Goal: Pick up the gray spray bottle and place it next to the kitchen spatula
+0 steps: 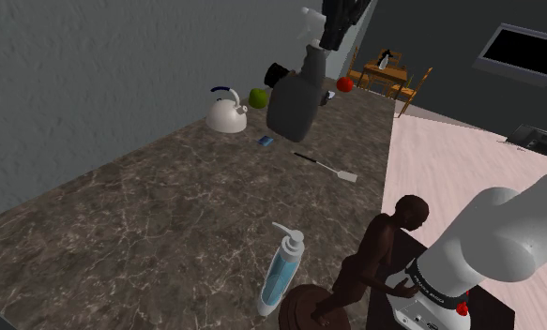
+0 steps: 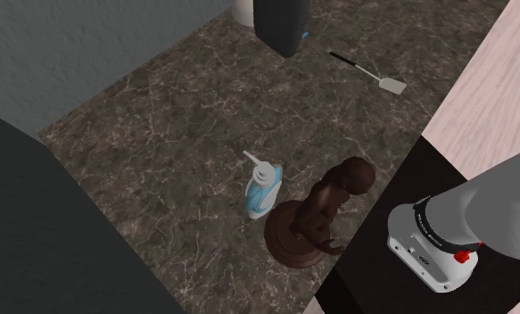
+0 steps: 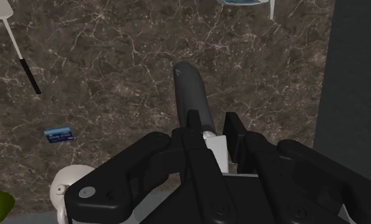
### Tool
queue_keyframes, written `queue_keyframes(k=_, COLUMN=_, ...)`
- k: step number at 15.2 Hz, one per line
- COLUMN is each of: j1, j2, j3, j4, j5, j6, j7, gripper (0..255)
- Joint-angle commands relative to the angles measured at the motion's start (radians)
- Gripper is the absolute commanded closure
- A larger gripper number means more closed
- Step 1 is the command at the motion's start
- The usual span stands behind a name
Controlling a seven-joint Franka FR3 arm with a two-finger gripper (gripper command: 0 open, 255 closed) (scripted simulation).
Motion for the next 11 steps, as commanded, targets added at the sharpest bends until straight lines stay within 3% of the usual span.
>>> queue_keyframes(k=1, j1=-0.012, j2=-0.044, j3=-0.042, j4=-0.045, j5=0.003, j6=-0.004, j7=-0.057, gripper=255)
queue_keyframes(k=11, j1=-0.062, j2=-0.209, j3=-0.242, j4=-0.193, j5=-0.041, j6=-0.049, j7=-0.309, gripper=255)
